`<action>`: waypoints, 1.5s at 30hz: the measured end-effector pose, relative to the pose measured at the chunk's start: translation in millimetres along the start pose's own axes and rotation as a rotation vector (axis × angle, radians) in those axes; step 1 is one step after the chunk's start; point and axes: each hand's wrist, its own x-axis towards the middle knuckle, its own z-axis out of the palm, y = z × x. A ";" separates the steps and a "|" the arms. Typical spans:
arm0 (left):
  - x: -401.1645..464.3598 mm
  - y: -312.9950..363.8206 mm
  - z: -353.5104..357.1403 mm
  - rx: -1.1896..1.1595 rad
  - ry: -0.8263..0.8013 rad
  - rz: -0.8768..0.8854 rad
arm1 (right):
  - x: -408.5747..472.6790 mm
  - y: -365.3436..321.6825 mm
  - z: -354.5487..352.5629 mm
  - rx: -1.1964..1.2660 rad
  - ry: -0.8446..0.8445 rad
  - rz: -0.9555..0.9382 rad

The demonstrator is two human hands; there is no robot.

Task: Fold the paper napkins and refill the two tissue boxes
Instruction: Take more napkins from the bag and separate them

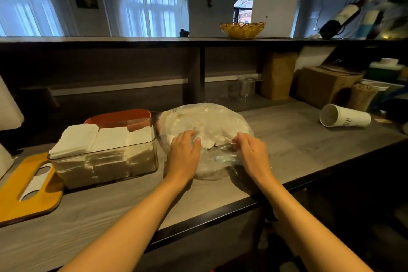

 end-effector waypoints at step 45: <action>103.2 -31.0 47.9 -0.209 -0.094 -0.346 | 115.6 20.0 94.3 -0.658 -0.280 0.115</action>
